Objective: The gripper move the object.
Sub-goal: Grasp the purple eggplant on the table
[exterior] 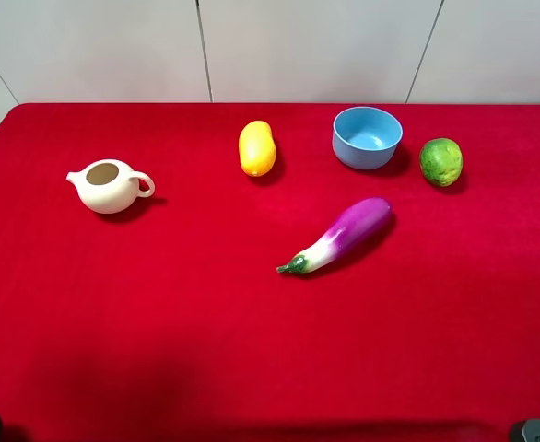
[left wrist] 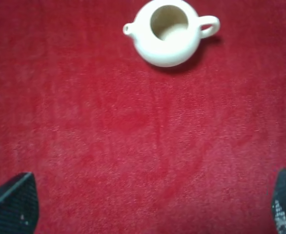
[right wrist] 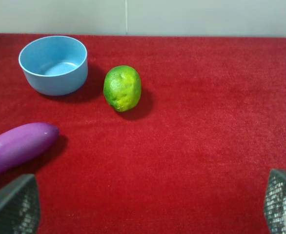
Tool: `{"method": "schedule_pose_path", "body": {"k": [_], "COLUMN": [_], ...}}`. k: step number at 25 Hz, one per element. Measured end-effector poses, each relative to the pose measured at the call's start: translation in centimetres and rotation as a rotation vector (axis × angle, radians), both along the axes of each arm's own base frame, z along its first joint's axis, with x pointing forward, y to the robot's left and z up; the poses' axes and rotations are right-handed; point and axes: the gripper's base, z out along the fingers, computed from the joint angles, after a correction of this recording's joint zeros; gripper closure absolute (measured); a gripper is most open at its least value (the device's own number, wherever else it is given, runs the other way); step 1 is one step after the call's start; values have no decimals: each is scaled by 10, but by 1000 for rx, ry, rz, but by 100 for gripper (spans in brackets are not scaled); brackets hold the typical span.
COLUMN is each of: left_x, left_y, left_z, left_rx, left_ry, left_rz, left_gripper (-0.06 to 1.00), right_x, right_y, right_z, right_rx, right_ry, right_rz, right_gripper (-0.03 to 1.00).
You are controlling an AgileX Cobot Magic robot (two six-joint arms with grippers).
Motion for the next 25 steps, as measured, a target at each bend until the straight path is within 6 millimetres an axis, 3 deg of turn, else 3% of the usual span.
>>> {"method": "schedule_pose_path", "body": {"k": [10,19,25], "left_x": [71,132,163], "left_y": [-19,-70,-110], "left_z": [7,4,-7], "left_rx": [-29,1,21], "left_ry": [100,165,247], "left_rz": [-90,-254,-352], "left_gripper": [0,0,0], "right_x": [0,0,0], "right_y": [0,0,0], "right_z": [0,0,0], "right_rx": [0,0,0], "right_ry": [0,0,0], "right_rz": [0,0,0], "right_gripper": [28,28,28]}}
